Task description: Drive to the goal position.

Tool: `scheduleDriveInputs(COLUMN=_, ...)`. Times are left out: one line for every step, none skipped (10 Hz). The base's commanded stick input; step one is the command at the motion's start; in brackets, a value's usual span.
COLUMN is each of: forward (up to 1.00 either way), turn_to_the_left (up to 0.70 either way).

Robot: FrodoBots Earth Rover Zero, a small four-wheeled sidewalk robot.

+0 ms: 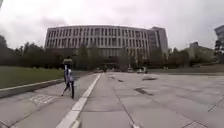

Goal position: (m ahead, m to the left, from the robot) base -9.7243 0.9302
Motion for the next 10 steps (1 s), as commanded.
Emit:
scheduleDriveInputs(forward=0.7, turn_to_the_left=0.0)
scheduleDriveInputs(forward=0.7, turn_to_the_left=0.0)
scheduleDriveInputs(forward=0.7, turn_to_the_left=0.0)
scheduleDriveInputs(forward=0.7, turn_to_the_left=0.0)
scheduleDriveInputs(forward=0.7, turn_to_the_left=0.0)
scheduleDriveInputs(forward=0.7, turn_to_the_left=0.0)
scheduleDriveInputs(forward=0.7, turn_to_the_left=0.0)
scheduleDriveInputs(forward=0.7, turn_to_the_left=0.0)
scheduleDriveInputs(forward=0.7, turn_to_the_left=0.0)
scheduleDriveInputs(forward=0.7, turn_to_the_left=0.0)
